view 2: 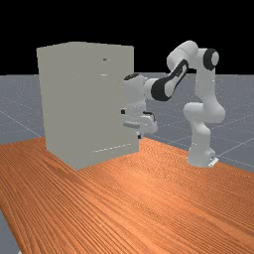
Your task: Open the cabinet door
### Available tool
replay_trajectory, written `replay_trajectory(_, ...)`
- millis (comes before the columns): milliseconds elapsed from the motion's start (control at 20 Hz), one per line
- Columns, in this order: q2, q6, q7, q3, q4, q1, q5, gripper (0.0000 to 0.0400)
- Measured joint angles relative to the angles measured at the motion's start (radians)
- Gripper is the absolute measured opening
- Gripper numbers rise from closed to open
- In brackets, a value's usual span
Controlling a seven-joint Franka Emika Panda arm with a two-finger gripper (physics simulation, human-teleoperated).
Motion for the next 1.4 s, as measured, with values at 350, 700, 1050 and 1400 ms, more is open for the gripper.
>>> replay_trajectory(350, -0.321, 0.002, 0.087, 0.017, -0.201, -0.007, -0.073, 0.0)
replay_trajectory(700, -0.993, 0.01, 0.19, 0.061, -0.544, -0.056, -0.115, 0.0178)
replay_trajectory(1050, -1.231, 0.106, 0.28, 0.045, -0.665, -0.161, -0.134, 0.0393)
replay_trajectory(1400, -1.378, 0.218, 0.257, -0.024, -0.667, -0.383, -0.319, 0.04)
